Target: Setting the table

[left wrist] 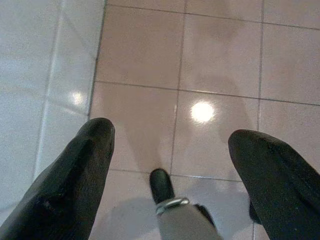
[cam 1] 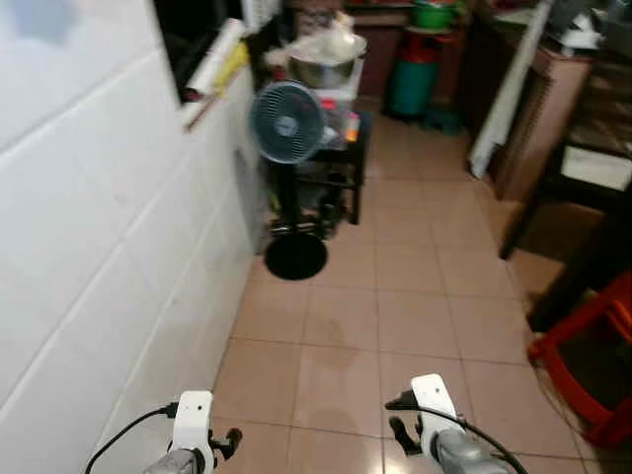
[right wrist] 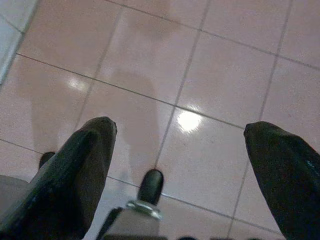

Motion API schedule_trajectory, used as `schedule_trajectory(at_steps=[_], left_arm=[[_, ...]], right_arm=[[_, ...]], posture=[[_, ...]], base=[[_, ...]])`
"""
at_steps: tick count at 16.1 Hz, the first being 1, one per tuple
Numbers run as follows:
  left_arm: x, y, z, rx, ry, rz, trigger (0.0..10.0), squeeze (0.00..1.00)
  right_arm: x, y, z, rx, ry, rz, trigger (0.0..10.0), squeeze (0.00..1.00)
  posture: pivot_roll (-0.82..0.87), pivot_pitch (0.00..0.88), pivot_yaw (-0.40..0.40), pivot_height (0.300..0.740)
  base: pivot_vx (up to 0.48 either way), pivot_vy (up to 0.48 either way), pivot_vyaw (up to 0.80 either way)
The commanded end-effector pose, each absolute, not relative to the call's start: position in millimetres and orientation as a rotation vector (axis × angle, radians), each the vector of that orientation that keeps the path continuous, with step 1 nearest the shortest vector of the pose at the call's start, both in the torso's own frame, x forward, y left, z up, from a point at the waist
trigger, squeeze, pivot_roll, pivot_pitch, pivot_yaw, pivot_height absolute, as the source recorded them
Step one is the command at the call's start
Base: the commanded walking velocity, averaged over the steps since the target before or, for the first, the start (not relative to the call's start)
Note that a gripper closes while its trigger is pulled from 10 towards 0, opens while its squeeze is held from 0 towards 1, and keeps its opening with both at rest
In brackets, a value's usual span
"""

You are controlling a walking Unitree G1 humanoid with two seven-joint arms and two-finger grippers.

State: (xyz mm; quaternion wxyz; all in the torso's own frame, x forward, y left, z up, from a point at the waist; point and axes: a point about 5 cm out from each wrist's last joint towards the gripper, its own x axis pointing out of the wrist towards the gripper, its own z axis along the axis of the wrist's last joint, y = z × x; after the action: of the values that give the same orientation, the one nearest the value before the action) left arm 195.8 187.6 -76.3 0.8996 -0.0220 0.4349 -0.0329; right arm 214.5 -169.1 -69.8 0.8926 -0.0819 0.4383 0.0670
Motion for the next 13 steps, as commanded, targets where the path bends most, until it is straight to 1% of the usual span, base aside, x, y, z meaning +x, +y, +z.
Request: schedule_trajectory(at_steps=[1,2,5,8,13], left_arm=[[193.0,191.7,-77.4,-0.03,0.917,-0.067,10.0,0.0],[189.2,191.8,-79.5,-0.02,0.934,-0.068,10.0,0.0],[184.2,191.4,-82.3,-0.008,0.958,-0.068,10.0,0.0],[178.8,191.6,-84.9,-0.002,0.976,-0.066,10.0,0.0],[173.0,191.8,-87.6,0.0,0.991,-0.065,10.0,0.0]], right_arm=[[217.8,-160.8,-68.2,-0.178,0.889,0.172,10.0,0.0],[217.3,-157.7,-68.6,-0.202,0.886,0.193,10.0,0.0],[211.8,-163.7,-71.5,-0.202,0.907,0.175,10.0,0.0],[204.6,-164.4,-75.6,-0.196,0.928,0.172,10.0,0.0],[200.4,-163.8,-77.8,-0.208,0.938,0.186,10.0,0.0]], posture=[[0.0,0.0,0.026,0.74],[-0.01,0.0,0.027,0.74],[-0.01,0.0,0.029,0.74],[-0.01,0.0,0.033,0.74],[-0.01,0.0,0.035,0.74]], base=[[0.386,0.0,0.0],[0.39,0.0,0.0],[0.391,0.0,0.0],[0.391,0.0,0.0],[0.382,0.251,0.0]])
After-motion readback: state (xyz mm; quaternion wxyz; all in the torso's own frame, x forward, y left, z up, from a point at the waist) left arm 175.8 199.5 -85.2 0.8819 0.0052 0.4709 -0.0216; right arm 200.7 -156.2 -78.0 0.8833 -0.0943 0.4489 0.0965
